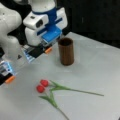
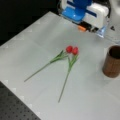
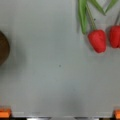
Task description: Flower insertion into a vase
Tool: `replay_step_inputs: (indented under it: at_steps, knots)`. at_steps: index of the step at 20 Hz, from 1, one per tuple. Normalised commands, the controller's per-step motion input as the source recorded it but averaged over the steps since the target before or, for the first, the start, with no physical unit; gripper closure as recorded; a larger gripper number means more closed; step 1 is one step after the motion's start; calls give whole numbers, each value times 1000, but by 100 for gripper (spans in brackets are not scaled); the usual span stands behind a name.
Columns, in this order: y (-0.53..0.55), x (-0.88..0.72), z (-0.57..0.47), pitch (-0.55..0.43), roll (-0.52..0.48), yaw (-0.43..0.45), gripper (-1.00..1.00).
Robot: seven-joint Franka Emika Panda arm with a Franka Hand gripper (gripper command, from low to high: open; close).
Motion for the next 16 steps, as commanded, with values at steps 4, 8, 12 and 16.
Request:
replay_step_inputs:
  at_steps: [4, 8, 12, 16]
  knots:
    - [3, 32, -103, -17, 11, 133, -100]
    - [2, 90, -288, -55, -13, 127, -100]
    - [-21, 119, -366, -62, -9, 141, -100]
    - [-30, 66, -244, -30, 33, 99, -100]
